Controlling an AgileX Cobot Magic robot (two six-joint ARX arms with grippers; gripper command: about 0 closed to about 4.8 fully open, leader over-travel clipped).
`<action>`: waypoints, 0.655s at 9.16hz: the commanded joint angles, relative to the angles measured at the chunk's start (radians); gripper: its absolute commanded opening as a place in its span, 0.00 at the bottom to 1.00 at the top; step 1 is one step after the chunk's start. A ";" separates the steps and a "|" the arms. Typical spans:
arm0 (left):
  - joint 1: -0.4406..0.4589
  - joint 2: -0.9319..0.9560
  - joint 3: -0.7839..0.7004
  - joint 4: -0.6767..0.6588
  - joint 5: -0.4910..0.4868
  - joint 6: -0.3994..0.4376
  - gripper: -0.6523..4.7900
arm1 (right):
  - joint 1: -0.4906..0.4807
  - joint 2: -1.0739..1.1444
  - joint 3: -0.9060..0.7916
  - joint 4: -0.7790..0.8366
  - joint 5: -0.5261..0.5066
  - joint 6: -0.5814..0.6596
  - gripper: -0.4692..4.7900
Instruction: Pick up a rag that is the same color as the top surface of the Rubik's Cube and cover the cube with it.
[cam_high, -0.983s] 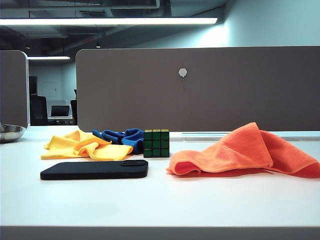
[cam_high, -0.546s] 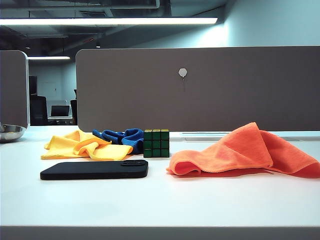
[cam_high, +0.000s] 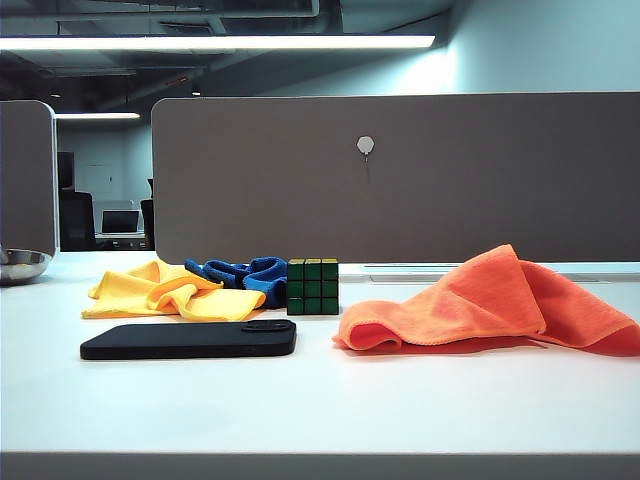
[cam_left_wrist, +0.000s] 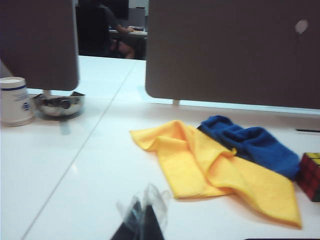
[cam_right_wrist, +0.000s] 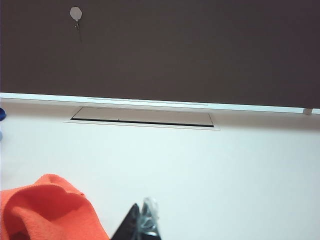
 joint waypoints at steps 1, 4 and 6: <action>0.000 0.001 0.009 0.053 0.164 0.018 0.11 | 0.000 -0.001 -0.001 0.045 -0.059 0.000 0.09; -0.002 0.001 0.131 -0.069 0.221 0.052 0.11 | 0.000 -0.001 0.093 0.000 -0.109 0.000 0.09; -0.002 0.001 0.218 -0.177 0.282 0.052 0.11 | 0.001 0.000 0.212 -0.168 -0.181 0.000 0.09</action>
